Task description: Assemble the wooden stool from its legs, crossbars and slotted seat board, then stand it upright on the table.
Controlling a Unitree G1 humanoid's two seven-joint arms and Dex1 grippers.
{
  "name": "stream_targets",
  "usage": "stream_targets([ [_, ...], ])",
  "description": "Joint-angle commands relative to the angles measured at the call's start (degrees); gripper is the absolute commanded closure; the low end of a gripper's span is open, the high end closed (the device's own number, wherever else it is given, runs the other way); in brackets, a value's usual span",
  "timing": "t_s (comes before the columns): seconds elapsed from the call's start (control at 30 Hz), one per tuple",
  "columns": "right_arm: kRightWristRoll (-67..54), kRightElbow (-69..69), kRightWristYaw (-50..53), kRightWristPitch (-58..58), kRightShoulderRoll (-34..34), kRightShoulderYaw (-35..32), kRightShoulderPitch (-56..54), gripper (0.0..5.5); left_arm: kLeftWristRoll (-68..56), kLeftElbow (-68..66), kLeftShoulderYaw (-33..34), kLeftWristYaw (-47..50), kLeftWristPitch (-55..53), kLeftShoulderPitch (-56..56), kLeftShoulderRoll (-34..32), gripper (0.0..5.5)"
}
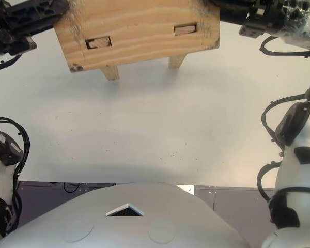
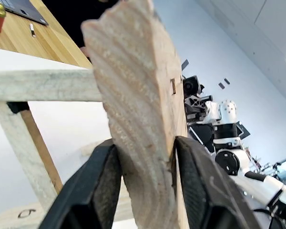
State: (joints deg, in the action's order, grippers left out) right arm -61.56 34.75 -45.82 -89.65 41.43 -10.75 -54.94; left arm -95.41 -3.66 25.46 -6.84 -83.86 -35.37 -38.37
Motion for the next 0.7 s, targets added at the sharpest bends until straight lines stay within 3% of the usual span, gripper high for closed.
stream_targets([
  [0.03,-4.74,11.14,11.44,-2.85,-3.5,2.57,-13.92,3.76,-11.1,-9.16,-4.36,33.47,13.93,-3.88,0.73,3.87],
  [0.17,-1.78,17.97,15.8,-2.84,-6.73,-0.19,-20.37,3.81,-5.96,-17.16,-6.41,37.66,16.61,-8.62,3.2,3.87],
  [0.33,3.36,13.98,23.56,-0.68,-13.68,-4.97,-16.61,3.82,14.72,-28.06,-13.9,19.51,25.99,-11.16,6.17,3.87],
  [0.37,3.98,14.02,25.19,0.21,-14.56,-5.85,-15.2,3.46,15.9,-29.1,-13.99,16.9,27.23,-10.82,6.49,3.5],
  [0.57,5.47,10.84,32.02,1.91,-16.91,-15.02,-7.28,2.37,20.1,-22.86,-7.25,8.12,34.39,-6.02,8.86,2.44],
  [0.7,1.15,0.4,31.61,2.08,-16.91,-23.86,-2.52,2.14,23.22,-10.51,0.37,1.48,45.83,-2.33,11.12,2.41],
])
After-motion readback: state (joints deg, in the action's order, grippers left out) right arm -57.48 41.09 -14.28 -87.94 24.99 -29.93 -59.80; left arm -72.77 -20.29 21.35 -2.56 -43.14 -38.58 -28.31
